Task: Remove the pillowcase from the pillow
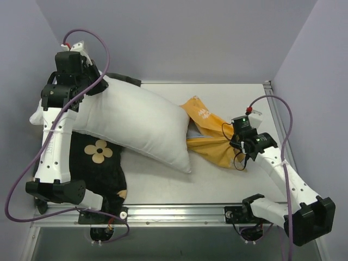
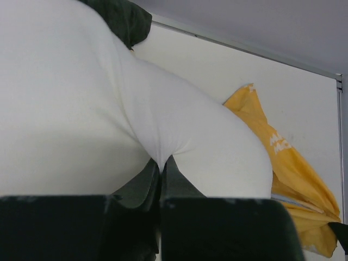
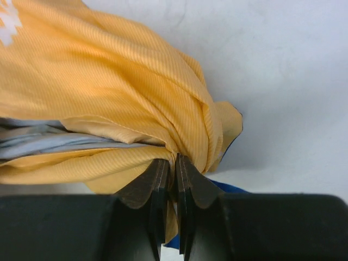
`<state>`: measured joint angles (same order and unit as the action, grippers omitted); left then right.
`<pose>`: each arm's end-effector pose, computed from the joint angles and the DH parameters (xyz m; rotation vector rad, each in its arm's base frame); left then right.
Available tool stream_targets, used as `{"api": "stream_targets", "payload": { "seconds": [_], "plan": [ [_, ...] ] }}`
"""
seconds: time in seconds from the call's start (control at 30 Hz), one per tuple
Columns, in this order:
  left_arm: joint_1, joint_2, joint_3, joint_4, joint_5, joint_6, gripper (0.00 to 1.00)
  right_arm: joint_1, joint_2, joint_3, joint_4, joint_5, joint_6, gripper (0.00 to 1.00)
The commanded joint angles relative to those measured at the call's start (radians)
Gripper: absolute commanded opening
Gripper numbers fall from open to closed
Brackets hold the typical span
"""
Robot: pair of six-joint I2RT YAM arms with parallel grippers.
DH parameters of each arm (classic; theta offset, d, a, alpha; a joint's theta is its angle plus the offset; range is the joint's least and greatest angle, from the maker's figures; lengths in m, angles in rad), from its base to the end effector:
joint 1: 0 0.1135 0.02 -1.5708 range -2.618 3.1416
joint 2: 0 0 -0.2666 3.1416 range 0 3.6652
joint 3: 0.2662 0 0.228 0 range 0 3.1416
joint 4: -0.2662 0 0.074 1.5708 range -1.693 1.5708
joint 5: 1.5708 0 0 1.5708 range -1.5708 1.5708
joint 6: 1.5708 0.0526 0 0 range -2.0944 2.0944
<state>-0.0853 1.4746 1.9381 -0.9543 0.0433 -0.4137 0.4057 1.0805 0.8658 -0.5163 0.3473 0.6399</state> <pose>0.2748 -0.0258 0.4712 -0.3133 2.0561 -0.3515 0.2038 0.0680 0.2780 0.4374 2.2115 0.1594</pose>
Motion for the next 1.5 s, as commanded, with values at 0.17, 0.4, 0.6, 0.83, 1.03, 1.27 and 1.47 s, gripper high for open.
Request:
{"api": "stream_targets", "payload": {
  "seconds": [0.17, 0.4, 0.6, 0.83, 1.03, 1.27, 1.47],
  "plan": [
    [-0.016, -0.056, 0.01, 0.195, 0.164, -0.013, 0.0, -0.097, 0.038, 0.177, -0.011, -0.084, -0.08, 0.01],
    [-0.111, -0.02, -0.06, 0.172, 0.205, 0.039, 0.0, -0.123, 0.056, 0.347, -0.06, 0.028, -0.128, 0.02],
    [-0.119, 0.024, 0.01, 0.083, 0.173, 0.105, 0.0, -0.127, 0.065, 0.568, -0.116, 0.033, -0.154, 0.01],
    [-0.122, 0.104, 0.11, 0.022, 0.269, 0.165, 0.0, -0.127, 0.041, 0.751, -0.169, 0.003, -0.174, 0.01],
    [-0.221, 0.261, 0.228, 0.009, 0.349, 0.2, 0.0, -0.036, -0.014, 0.794, -0.169, -0.038, -0.206, 0.01],
    [-0.32, 0.441, 0.34, -0.049, 0.317, 0.253, 0.0, 0.03, 0.001, 0.889, -0.157, 0.019, -0.264, 0.01],
    [-0.399, 0.563, 0.391, -0.097, 0.212, 0.283, 0.11, 0.042, 0.064, 1.019, -0.131, -0.004, -0.304, 0.01]
  ]
}}
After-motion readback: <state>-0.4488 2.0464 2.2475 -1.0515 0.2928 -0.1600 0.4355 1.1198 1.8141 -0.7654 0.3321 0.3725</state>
